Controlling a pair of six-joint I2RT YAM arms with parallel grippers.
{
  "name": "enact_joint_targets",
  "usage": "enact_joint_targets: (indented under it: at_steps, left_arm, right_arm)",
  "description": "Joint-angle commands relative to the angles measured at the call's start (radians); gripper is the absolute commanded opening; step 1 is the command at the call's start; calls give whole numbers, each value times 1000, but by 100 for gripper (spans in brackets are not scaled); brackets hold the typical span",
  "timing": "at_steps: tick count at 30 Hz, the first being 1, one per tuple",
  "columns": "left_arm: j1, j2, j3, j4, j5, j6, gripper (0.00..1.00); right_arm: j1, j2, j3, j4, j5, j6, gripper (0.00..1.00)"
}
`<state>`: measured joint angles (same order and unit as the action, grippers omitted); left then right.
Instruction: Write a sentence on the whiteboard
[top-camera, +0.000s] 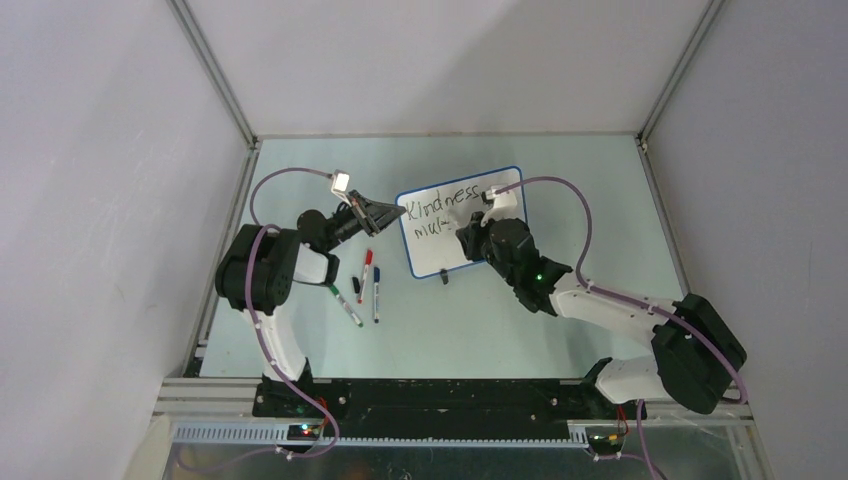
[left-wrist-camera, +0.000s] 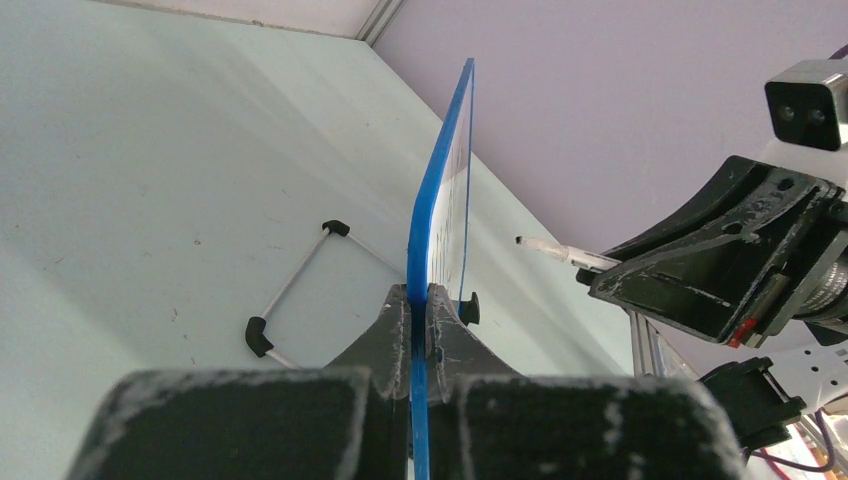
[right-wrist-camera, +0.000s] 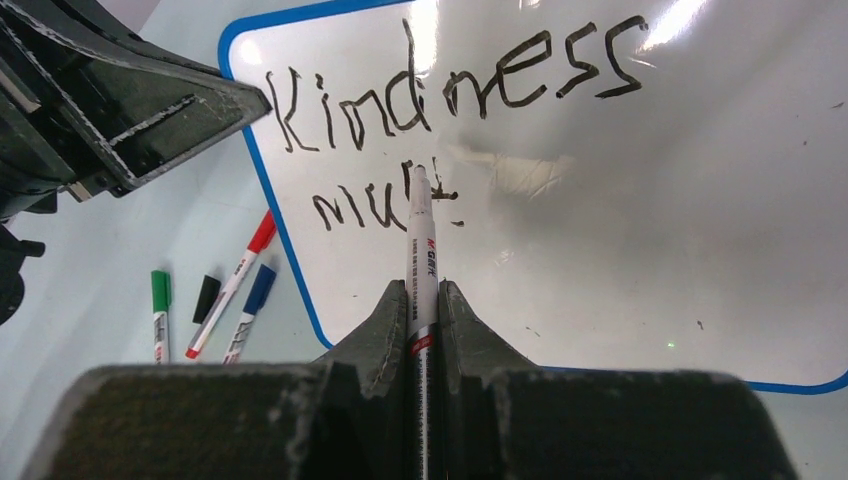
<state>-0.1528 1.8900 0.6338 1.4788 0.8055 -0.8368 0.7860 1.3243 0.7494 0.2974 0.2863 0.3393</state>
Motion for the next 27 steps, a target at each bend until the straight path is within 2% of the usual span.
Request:
enact_joint_targets:
  at_steps: [1, 27]
  left_arm:
    - [7, -40, -2, 54, -1, 39, 0]
    - [7, -40, -2, 54, 1, 39, 0]
  right_arm:
    - [-7, 18, 40, 24, 1, 5, 0]
    - [-16, 127, 132, -34, -35, 13, 0]
